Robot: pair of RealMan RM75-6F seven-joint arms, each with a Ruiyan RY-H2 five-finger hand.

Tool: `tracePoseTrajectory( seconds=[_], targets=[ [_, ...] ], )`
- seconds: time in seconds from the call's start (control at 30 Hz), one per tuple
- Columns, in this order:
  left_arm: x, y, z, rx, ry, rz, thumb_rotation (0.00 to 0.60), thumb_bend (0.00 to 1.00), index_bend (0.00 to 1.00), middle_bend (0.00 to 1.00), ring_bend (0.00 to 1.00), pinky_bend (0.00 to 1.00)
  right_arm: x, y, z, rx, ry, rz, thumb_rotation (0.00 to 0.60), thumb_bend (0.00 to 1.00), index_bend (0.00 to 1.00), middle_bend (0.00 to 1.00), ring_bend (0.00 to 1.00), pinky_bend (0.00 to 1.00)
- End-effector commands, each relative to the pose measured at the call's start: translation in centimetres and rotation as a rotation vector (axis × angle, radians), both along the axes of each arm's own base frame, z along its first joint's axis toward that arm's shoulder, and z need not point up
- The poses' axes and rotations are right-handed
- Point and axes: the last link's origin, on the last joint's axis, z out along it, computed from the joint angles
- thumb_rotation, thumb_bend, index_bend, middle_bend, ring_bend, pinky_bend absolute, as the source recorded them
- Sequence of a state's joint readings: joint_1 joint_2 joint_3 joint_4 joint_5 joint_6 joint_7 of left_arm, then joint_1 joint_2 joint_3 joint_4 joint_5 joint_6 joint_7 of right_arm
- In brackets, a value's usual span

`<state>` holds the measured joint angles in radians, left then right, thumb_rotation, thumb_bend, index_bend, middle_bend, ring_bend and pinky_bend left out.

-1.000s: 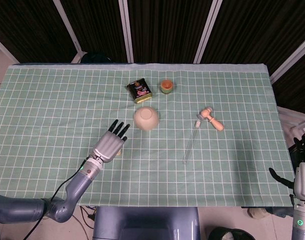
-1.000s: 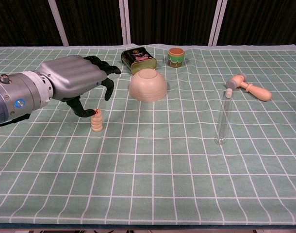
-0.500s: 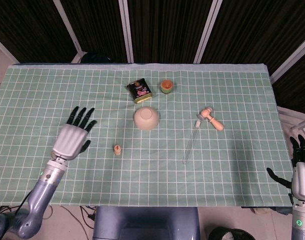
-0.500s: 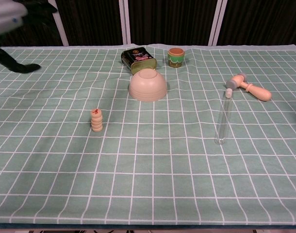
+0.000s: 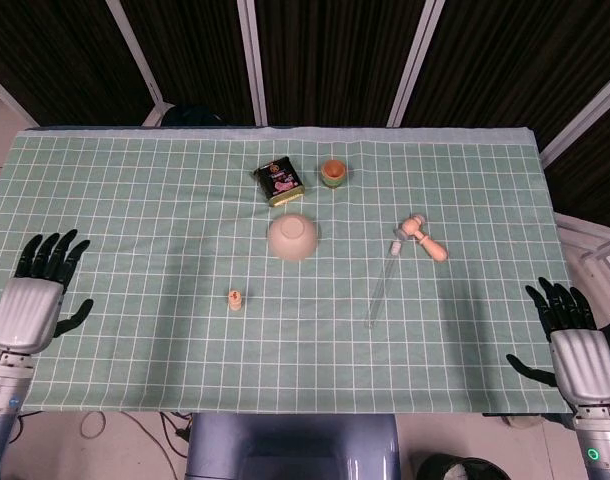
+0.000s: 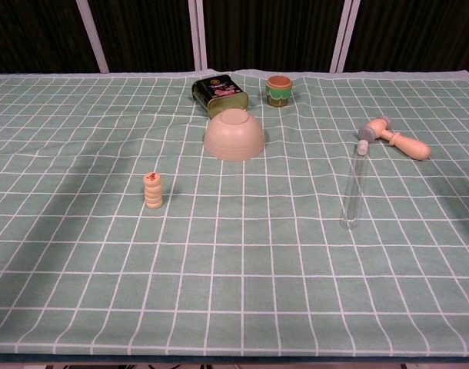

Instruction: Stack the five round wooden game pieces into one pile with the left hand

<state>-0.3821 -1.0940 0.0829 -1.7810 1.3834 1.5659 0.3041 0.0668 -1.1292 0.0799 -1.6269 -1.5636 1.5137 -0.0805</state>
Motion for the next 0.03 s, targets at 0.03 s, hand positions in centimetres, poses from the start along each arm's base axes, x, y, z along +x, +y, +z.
tracePoseTrajectory(
  seconds=[0.03],
  targets=[
    [-0.61, -0.66, 0.24, -0.009, 0.011, 0.009, 0.600, 0.26, 0.09, 0.01, 0.00, 0.00, 0.26, 0.04, -0.14, 0.014, 0.007, 0.014, 0.600, 0.23, 0.09, 0.01, 0.00, 0.00]
  ],
)
